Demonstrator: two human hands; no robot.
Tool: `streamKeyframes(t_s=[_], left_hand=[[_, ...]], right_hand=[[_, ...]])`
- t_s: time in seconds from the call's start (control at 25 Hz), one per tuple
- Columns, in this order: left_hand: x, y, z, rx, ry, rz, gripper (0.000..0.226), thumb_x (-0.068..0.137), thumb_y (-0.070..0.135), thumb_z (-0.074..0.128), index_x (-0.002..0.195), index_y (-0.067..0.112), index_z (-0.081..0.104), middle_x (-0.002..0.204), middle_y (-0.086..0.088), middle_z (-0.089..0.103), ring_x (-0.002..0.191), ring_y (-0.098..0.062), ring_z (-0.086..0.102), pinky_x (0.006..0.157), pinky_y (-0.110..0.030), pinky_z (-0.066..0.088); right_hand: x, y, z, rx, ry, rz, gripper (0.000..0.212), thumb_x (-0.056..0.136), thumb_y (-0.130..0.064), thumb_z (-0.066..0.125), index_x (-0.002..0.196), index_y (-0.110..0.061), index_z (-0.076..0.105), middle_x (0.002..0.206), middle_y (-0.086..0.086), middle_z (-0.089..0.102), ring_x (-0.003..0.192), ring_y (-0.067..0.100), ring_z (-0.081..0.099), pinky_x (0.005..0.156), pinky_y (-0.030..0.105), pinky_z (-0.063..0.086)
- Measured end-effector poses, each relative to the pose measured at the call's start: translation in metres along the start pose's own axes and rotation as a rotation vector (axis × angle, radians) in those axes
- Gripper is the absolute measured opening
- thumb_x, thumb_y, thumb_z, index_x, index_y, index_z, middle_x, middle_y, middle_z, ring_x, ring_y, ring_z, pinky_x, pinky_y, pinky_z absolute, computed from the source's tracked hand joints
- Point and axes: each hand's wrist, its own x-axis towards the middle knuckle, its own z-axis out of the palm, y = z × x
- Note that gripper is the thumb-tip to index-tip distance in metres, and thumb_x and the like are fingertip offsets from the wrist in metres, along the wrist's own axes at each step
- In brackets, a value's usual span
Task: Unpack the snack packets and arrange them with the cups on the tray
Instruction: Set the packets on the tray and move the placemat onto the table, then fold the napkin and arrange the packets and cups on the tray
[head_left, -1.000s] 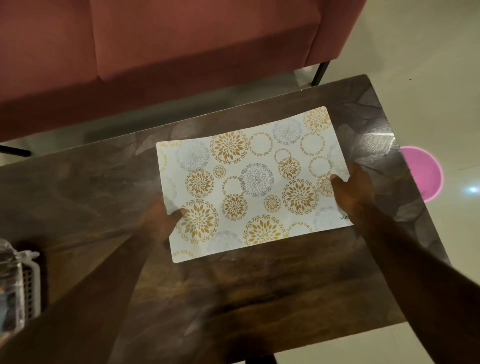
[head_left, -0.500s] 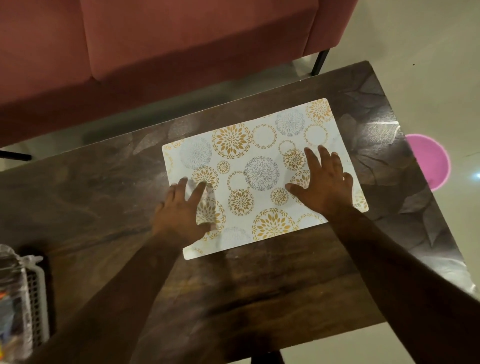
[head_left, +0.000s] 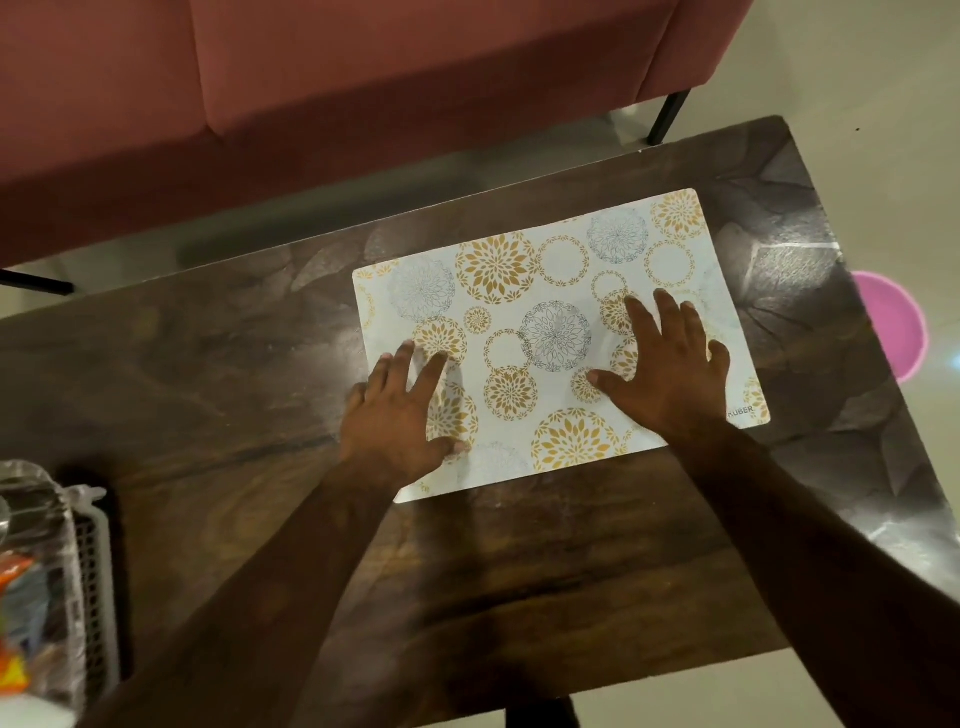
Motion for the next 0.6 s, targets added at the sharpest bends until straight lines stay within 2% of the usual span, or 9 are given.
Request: streamKeyframes(t_s=[0.12, 0.28, 0.52, 0.6], left_hand=[[-0.016, -0.012, -0.008, -0.046, 0.059, 0.009, 0.103, 0.082, 0.074, 0.060, 0.160, 0.038, 0.004, 0.172, -0.001, -0.001, 0.158, -0.030, 0.007, 0.123, -0.054, 0.017], [-0.044, -0.037, -0.013, -0.065, 0.035, -0.010, 0.104, 0.082, 0.075, 0.057, 0.159, 0.041, -0.004, 0.172, 0.004, -0.008, 0.159, -0.026, -0.001, 0.125, -0.050, 0.010], [-0.117, -0.128, -0.016, -0.156, 0.056, -0.100, 0.103, 0.083, 0.073, 0.055, 0.159, 0.041, -0.005, 0.172, 0.005, -0.011, 0.159, -0.024, -0.006, 0.125, -0.051, 0.008], [-0.142, -0.161, -0.017, -0.186, 0.085, -0.152, 0.101, 0.083, 0.072, 0.056, 0.159, 0.042, -0.003, 0.172, 0.006, -0.007, 0.159, -0.022, -0.003, 0.125, -0.050, 0.010]], right_hand=[[-0.016, -0.027, -0.003, 0.011, 0.031, -0.048, 0.093, 0.089, -0.065, 0.063, 0.165, -0.033, 0.019, 0.177, 0.001, 0.009, 0.164, 0.030, 0.009, 0.125, 0.065, 0.021], [-0.045, -0.069, 0.003, 0.054, 0.018, -0.110, 0.090, 0.091, -0.066, 0.060, 0.165, -0.034, 0.020, 0.176, 0.000, 0.013, 0.163, 0.028, 0.015, 0.123, 0.062, 0.023], [-0.102, -0.171, 0.029, 0.056, -0.073, -0.219, 0.089, 0.092, -0.067, 0.059, 0.164, -0.037, 0.018, 0.176, -0.003, 0.014, 0.162, 0.025, 0.019, 0.123, 0.060, 0.026], [-0.121, -0.209, 0.039, 0.068, -0.103, -0.251, 0.087, 0.092, -0.064, 0.061, 0.164, -0.037, 0.019, 0.175, -0.003, 0.017, 0.161, 0.024, 0.023, 0.123, 0.058, 0.028]])
